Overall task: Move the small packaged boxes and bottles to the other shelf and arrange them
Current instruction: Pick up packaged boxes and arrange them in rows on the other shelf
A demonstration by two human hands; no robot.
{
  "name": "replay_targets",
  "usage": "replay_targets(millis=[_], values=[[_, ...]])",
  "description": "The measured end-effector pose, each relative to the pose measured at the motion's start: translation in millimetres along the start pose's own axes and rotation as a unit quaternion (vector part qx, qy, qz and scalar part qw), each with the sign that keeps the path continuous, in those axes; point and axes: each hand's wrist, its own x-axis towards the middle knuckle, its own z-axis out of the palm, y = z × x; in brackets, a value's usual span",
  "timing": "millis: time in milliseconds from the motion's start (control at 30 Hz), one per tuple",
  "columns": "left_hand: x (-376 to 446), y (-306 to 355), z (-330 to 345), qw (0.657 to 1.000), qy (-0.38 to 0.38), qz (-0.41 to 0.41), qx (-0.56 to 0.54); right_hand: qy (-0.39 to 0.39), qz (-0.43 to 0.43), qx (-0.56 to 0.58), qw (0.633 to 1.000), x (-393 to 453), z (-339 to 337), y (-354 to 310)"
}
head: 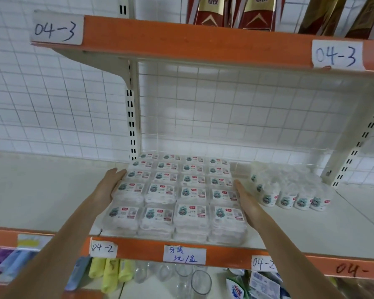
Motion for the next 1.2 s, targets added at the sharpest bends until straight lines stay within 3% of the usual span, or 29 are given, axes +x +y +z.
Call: replay_targets(millis=[167,333,433,500,600,700,833,1067,1200], values=[[-11.5,1.8,13.7,0.998,-0.017,0.017,0.051,0.011,0.002,-0.015,1.0,2.8,0.9,0.5],[-20.4,8.8,16.9,1.0,0.003,0.022,0.021,0.006,0.002,-0.056,0.998,-7.6,3.6,-5.9],[-23.0,6.8,7.5,0.996,-0.007,0.024,0.085,0.015,-0.06,-0.102,0.993,-18.6,-0.3,-13.4],[-28.0,-0.1,-0.6,0.964,0.022,0.134,0.229,0.031,-0.152,-0.139,0.978,-33.2,-7.4,-14.3],[-57.9,-9.3,12.4,0.859,-0.036,0.375,0.345,0.029,-0.315,-0.269,0.91,-58.8,-23.1,6.0],[-87.9,-31.4,47.5,0.817,-0.14,0.407,0.383,-0.006,-0.35,-0.329,0.877,-66.6,-30.7,37.3],[-97.5,-55.6,80.3,0.809,-0.162,0.424,0.374,0.0,-0.348,-0.334,0.876,-70.1,-29.2,45.6],[-97.9,-61.6,96.5,0.814,-0.058,0.444,0.369,0.018,-0.359,-0.36,0.861,-72.2,-27.0,44.2],[-100.0,-60.7,98.3,0.812,-0.056,0.432,0.388,0.028,-0.378,-0.37,0.848,-73.0,-25.4,44.4]])
